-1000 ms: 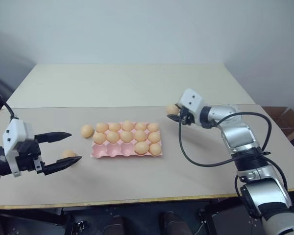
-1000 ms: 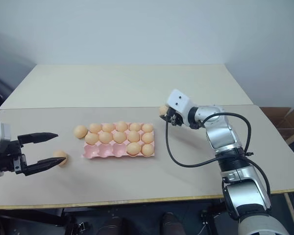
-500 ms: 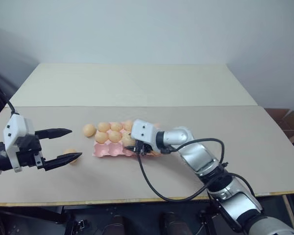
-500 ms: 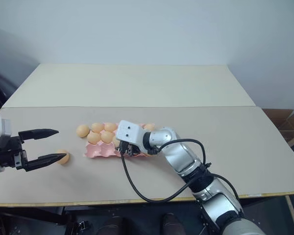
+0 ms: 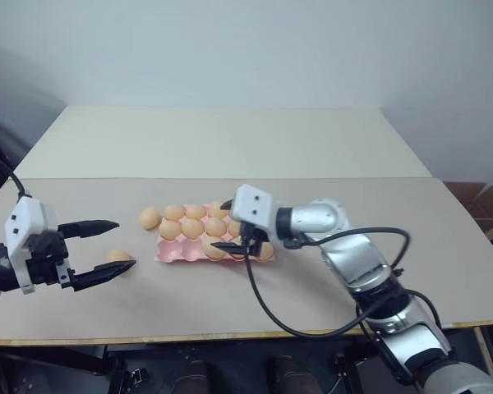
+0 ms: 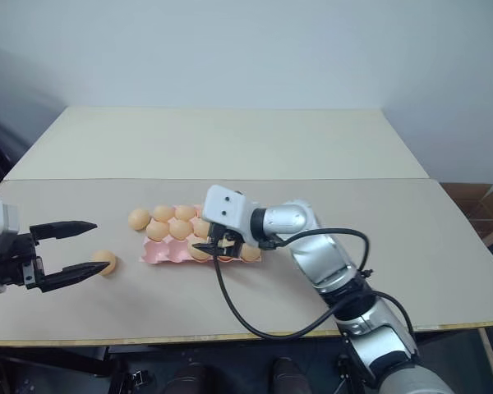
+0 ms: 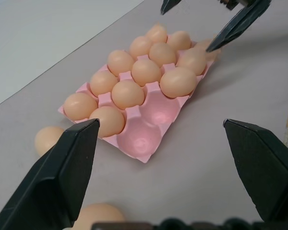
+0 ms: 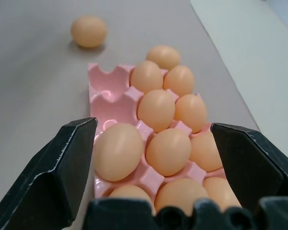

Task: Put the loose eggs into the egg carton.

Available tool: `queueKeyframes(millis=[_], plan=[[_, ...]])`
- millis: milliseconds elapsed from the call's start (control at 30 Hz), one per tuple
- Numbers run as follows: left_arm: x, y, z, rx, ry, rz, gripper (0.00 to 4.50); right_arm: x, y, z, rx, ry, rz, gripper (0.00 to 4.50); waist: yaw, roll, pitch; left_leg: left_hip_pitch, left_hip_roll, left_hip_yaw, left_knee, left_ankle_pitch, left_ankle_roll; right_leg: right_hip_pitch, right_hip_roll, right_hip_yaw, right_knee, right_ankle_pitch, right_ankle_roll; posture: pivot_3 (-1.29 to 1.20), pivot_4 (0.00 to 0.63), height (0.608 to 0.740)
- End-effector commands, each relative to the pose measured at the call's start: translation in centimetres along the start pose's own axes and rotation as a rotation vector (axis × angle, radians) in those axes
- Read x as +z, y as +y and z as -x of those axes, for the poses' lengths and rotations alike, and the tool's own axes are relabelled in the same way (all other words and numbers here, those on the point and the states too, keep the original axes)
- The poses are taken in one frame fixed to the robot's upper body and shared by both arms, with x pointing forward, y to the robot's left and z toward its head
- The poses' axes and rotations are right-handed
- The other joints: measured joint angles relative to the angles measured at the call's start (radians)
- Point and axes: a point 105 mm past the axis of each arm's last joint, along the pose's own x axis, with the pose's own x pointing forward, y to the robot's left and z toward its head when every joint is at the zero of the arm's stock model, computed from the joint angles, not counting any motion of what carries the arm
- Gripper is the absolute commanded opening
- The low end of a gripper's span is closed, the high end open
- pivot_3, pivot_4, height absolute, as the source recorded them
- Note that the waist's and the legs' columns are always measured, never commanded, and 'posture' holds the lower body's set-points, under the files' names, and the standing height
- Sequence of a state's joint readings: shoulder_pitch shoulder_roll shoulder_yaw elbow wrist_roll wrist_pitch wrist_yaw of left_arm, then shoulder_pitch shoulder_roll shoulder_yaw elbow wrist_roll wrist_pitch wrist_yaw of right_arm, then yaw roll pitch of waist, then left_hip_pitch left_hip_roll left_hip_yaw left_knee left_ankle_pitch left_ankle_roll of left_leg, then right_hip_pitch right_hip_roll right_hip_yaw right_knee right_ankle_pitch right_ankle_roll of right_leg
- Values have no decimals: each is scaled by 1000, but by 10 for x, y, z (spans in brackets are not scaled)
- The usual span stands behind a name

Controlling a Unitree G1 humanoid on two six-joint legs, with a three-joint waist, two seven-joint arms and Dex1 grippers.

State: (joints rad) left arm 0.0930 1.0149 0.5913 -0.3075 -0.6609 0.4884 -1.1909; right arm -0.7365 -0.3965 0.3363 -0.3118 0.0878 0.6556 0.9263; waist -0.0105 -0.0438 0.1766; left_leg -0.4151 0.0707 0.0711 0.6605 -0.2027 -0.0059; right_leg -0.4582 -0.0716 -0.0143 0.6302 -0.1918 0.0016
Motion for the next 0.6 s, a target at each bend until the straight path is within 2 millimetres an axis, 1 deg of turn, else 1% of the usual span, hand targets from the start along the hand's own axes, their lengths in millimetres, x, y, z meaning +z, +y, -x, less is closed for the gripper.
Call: queueKeyframes(millis=[33,167,233,267,367,500,533,600], plan=[[8,2,2,5,-13,-44,4500,11,-11,44,-46,-51,-23,4455,2,0,0,0,0,0,0,0,0,0,-1,0,0,0,0,0,150,740],[7,4,4,12,-13,-37,4500,-2,-16,90,-74,-32,-78,4455,3,0,0,0,-2,1,0,0,0,0,-2,0,-1,-1,0,0,150,740],[5,6,7,22,-7,-31,4500,-16,-17,114,-92,16,-110,4455,3,0,0,0,-2,1,0,0,0,0,-2,0,-1,-1,0,0,150,740],[4,7,11,31,0,-26,4500,-24,-15,128,-86,47,-130,4455,3,0,0,0,-2,1,0,0,0,0,-2,0,-1,-1,0,0,150,740],[0,9,16,46,14,-8,4500,-39,-7,154,-57,96,-139,4455,0,0,0,0,-2,1,0,0,0,0,-2,0,-1,-1,0,0,150,740],[-4,11,15,48,14,9,4500,-57,-1,168,-37,137,-119,4455,-5,0,0,2,-1,1,0,0,0,1,-2,1,-1,-1,0,0,150,740],[-3,10,13,43,9,8,4500,-61,1,169,-32,145,-116,4455,-4,0,0,3,-1,1,0,0,0,1,-2,1,-1,-1,0,0,150,740],[-2,9,11,39,-1,9,4500,-62,3,169,-28,137,-120,4455,-3,0,0,3,-1,1,0,-1,-1,1,-2,1,-1,-1,0,0,150,740]])
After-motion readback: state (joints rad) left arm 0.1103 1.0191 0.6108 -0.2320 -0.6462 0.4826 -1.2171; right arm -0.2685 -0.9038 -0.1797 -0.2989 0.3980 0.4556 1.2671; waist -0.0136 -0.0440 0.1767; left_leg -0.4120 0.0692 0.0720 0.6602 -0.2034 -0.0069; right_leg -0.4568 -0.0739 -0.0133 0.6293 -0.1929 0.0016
